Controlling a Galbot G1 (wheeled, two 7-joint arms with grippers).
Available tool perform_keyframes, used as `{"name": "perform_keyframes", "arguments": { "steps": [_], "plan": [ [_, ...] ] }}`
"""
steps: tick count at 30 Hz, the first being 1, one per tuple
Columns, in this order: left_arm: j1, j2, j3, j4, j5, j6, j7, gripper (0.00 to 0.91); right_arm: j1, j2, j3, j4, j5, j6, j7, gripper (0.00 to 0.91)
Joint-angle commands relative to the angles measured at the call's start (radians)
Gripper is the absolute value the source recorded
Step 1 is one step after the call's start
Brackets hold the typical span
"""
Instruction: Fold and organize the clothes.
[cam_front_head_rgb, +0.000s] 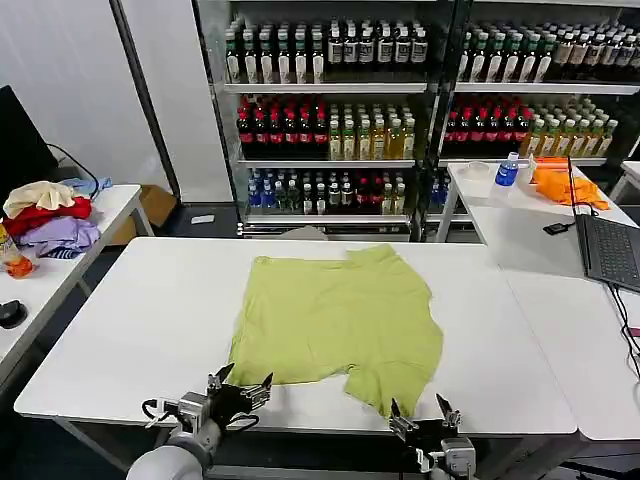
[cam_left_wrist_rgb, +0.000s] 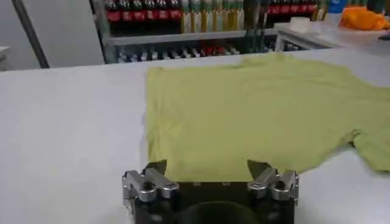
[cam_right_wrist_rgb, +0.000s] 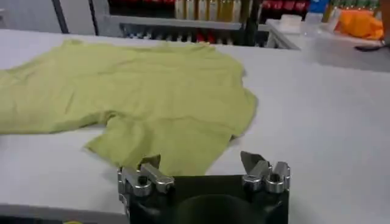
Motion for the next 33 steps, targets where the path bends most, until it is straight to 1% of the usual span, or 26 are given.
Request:
{"name": "perform_keyframes", "arguments": {
  "steps": [1, 6, 7, 8, 9, 10, 11, 13, 23, 29, 32, 33],
  "plan": [
    [-0.050, 0.003, 0.013, 0.072, -0.005, 0.012, -0.031, 0.907, 0.000, 0.005, -0.020, -0.012, -0.002, -0.009, 0.006, 0.907],
    [-0.023, 0.004, 0.009, 0.069, -0.010, 0.012, -0.038, 0.907, 0.000, 0.010, -0.024, -0.016, -0.006, -0.009, 0.005, 0.907],
    [-0.020, 0.004, 0.008, 0.067, -0.014, 0.012, -0.037, 0.907, -0.001, 0.009, -0.025, -0.014, -0.005, -0.008, 0.003, 0.715],
    [-0.018, 0.004, 0.008, 0.066, -0.016, 0.012, -0.037, 0.877, -0.002, 0.009, -0.025, -0.013, -0.003, -0.008, 0.002, 0.524],
    [-0.016, 0.004, 0.008, 0.066, -0.019, 0.012, -0.037, 0.746, -0.003, 0.008, -0.025, -0.012, -0.003, -0.007, 0.002, 0.353],
    [-0.013, 0.004, 0.007, 0.066, -0.023, 0.012, -0.038, 0.423, -0.003, 0.008, -0.026, -0.014, -0.002, -0.006, 0.002, 0.101],
    [-0.010, 0.004, 0.006, 0.066, -0.028, 0.012, -0.038, 0.181, -0.004, 0.007, -0.026, -0.014, -0.002, -0.005, 0.002, 0.030],
    [0.000, 0.002, 0.003, 0.064, -0.036, 0.011, -0.038, 0.040, -0.005, 0.006, -0.026, -0.015, 0.000, -0.002, 0.002, 0.000],
    [0.014, -0.016, -0.006, 0.064, -0.074, 0.010, -0.035, 0.030, -0.015, 0.005, -0.023, -0.009, 0.004, 0.016, -0.013, 0.000],
    [0.021, -0.021, -0.019, 0.041, -0.094, 0.007, -0.033, 0.030, -0.030, 0.003, -0.013, 0.019, 0.004, 0.030, -0.022, 0.000],
    [0.029, -0.023, -0.033, 0.023, -0.113, -0.006, -0.032, 0.020, -0.042, -0.003, 0.004, 0.042, 0.001, 0.055, -0.032, 0.000],
    [0.035, -0.023, -0.040, 0.014, -0.119, -0.013, -0.031, 0.030, -0.046, -0.004, 0.012, 0.054, 0.000, 0.062, -0.037, 0.000]
  ]
}}
